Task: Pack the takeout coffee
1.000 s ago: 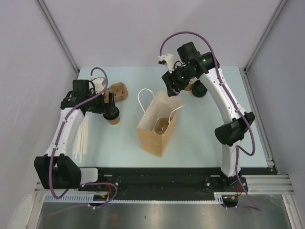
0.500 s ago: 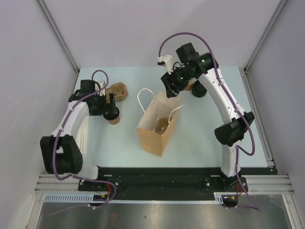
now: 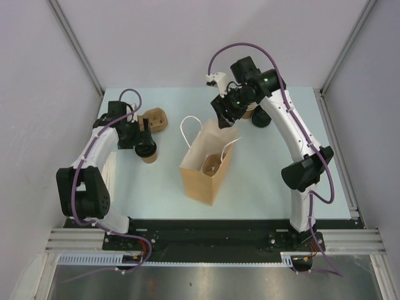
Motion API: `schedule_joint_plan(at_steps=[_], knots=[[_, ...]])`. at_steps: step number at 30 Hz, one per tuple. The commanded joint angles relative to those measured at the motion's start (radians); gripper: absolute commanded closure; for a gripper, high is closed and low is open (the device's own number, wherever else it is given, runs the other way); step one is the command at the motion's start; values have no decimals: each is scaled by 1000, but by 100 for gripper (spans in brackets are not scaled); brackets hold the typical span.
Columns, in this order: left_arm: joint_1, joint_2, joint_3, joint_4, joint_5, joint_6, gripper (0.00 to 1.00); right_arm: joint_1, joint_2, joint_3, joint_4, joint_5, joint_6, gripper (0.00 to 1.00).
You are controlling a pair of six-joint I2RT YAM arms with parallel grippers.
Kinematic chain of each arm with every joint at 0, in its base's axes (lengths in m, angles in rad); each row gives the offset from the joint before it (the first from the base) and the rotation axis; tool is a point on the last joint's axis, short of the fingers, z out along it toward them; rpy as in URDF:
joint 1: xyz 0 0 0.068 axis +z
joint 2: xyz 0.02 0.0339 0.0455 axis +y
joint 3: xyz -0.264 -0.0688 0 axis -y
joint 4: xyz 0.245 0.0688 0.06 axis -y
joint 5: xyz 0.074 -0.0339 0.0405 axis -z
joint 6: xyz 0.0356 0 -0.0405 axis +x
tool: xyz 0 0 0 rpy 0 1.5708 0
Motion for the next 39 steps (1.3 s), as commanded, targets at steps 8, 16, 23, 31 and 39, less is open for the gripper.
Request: schedule_joint_plan(at_steps=[8,16,23,31,39], knots=[[3,49,32,27,-2,-29,0,0,-15,17,-135,15,14,39],[3,74,26,33,9,-37,1,-4,-13,19,-135,18,14,38],[5,102,30,35,29,-37,2,-7,-13,20,-135,21,15,38],[3,98,9,27,49,-41,12,-14,-13,20,-135,20,15,38],[6,69,1,10,60,-31,27,-18,-18,19,-139,15,14,38]])
